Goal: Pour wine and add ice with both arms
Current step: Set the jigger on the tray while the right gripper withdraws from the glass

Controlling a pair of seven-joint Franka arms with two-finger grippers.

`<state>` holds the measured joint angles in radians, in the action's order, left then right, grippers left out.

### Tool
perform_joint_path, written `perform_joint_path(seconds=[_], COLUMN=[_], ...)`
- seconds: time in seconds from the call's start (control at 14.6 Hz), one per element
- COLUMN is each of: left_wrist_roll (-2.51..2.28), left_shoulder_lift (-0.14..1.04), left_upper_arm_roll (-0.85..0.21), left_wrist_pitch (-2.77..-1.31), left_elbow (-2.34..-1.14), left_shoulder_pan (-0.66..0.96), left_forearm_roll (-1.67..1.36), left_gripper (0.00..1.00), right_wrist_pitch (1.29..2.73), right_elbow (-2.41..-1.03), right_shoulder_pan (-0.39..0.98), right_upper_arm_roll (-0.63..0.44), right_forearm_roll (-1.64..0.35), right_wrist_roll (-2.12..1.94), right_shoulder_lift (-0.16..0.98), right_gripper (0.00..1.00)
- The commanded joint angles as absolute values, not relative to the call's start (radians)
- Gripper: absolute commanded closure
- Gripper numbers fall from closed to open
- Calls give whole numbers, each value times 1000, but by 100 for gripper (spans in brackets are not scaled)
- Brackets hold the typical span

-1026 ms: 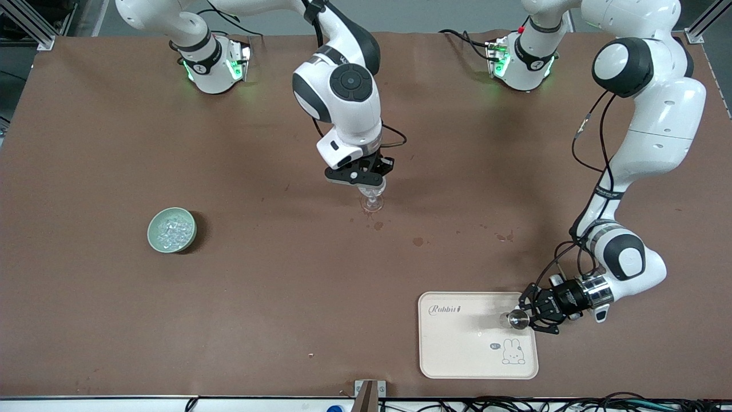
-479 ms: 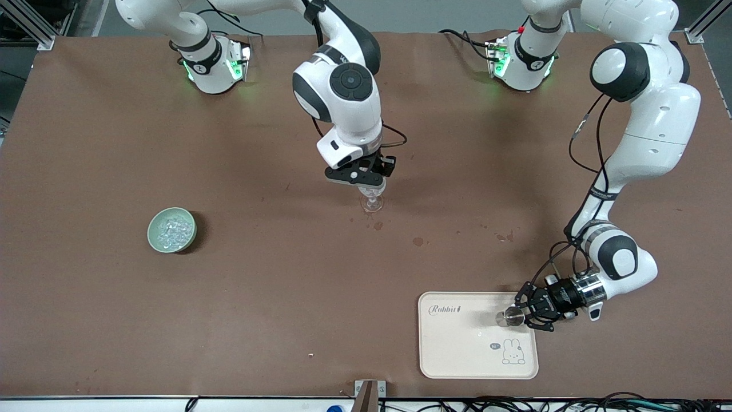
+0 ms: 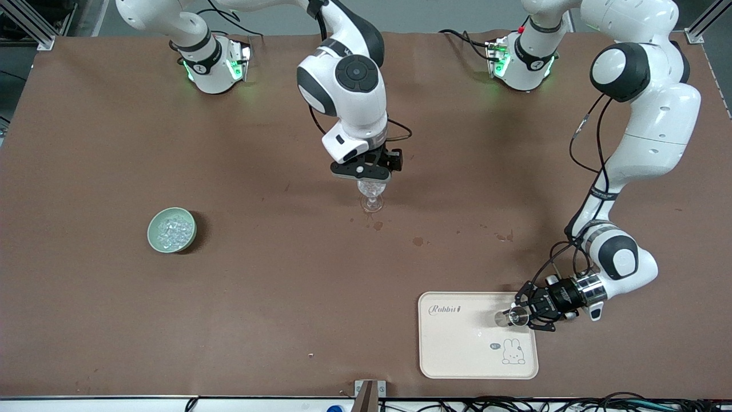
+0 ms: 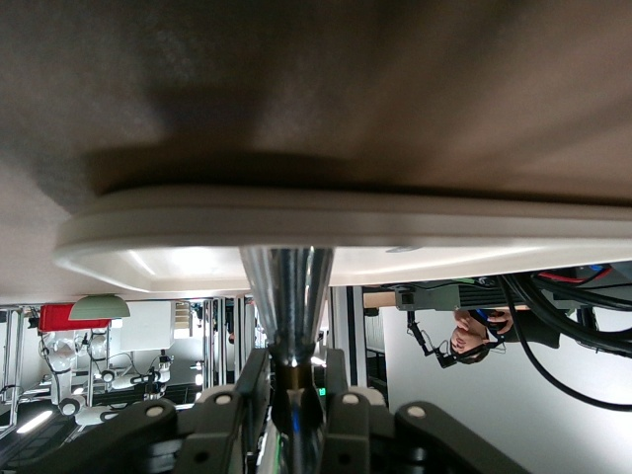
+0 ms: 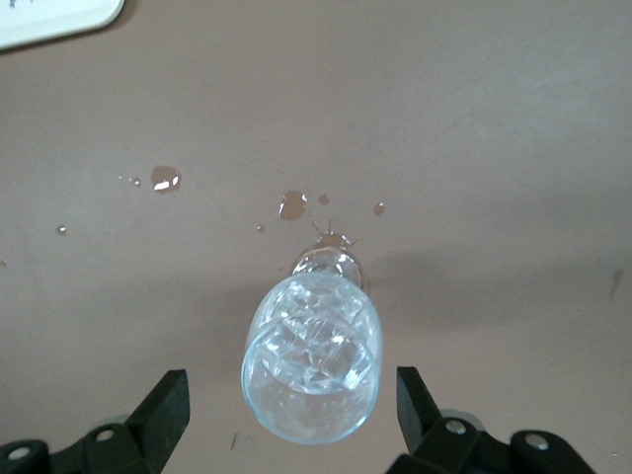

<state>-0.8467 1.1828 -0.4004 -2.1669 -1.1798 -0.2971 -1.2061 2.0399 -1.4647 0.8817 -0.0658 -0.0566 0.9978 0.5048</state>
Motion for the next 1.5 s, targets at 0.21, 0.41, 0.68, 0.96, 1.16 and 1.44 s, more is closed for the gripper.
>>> perform_joint_path(seconds=[0.21,0.41,0.68,0.96,1.16,1.44], left_wrist_roll=[-822,-827,-836,-836,-836,-825], left_shoulder_lift=[1163,1134,1071,980,896,752], left_upper_arm_roll=[-383,-382,-382,-382,-383,-394], left_wrist_pitch=[-2163,-2134,-2034,-1939,-1875,-1754], left_elbow=[-1178,-1198,-1206,-1204,-1203,-1197], left_shoulder_pan=[-298,-324,-362,-388,-387,-384], left_forearm_roll=[-1157,-1080,-880,-634,-496,-304], left_gripper=[0,0,0,0,0,0], right_wrist_pitch=[1908,1833,1804,1770,1727,1700], right_elbow=[-1503,-1514,-1584,-1592,-1592,-1589], right_shoulder_pan=[703,559,381,212,131,28], right_upper_arm_roll=[-95,-94,-95,-94,-94,-94], right_forearm_roll=[-28,-28,6,6,6,6], right_wrist_roll=[792,569,516,361,266,99], right_shoulder_lift=[333,256,174,137,117,100], right_gripper=[4,4,4,4,4,3])
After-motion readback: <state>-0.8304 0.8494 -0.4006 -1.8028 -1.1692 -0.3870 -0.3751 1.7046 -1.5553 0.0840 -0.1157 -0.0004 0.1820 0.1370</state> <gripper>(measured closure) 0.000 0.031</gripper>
